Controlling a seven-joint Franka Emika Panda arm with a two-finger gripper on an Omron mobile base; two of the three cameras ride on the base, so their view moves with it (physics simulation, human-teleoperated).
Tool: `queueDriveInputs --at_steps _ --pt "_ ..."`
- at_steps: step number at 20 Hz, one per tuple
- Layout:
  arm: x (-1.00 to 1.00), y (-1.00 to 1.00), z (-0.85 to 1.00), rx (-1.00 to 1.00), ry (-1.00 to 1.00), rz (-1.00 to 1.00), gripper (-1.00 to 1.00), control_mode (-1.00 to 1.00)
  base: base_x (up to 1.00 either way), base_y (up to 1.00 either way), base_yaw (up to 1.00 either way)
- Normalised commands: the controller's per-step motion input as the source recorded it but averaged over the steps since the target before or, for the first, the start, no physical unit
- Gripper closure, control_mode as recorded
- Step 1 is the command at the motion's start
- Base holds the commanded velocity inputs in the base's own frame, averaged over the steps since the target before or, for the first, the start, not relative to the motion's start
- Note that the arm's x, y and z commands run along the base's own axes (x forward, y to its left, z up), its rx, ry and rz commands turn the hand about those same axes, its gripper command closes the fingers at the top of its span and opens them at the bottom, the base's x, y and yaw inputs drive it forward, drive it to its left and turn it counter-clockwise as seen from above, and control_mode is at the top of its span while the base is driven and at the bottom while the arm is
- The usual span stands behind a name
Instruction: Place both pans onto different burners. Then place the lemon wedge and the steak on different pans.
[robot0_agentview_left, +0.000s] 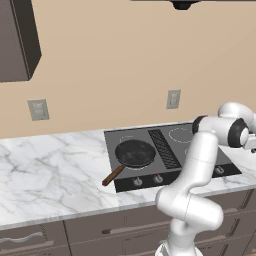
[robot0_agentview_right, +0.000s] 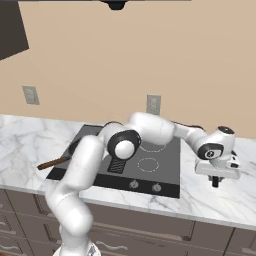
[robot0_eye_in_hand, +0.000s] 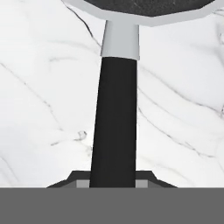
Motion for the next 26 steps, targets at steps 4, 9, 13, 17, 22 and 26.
queueDriveInputs --at_steps 4,9,13,17,22,26 --pt "-0.12 0.13 0.06 0.00 -0.04 0.03 1.00 -1.00 0.00 0.00 0.00" --pt "-0.08 0.11 0.16 0.00 -0.06 0.04 1.00 -1.00 0.00 0.00 0.00" --pt "-0.03 0.44 0.08 -0.02 -0.10 0.03 1.00 -1.00 0.00 0.00 0.00" --pt "-0.08 0.50 0.00 -0.05 -0.14 0.08 1.00 -1.00 0.00 0.00 0.00" --pt "-0.25 0.52 0.00 -0.07 -0.15 0.10 1.00 -1.00 0.00 0.00 0.00" --pt "-0.23 0.46 0.00 -0.09 -0.14 0.13 1.00 -1.00 0.00 0.00 0.00"
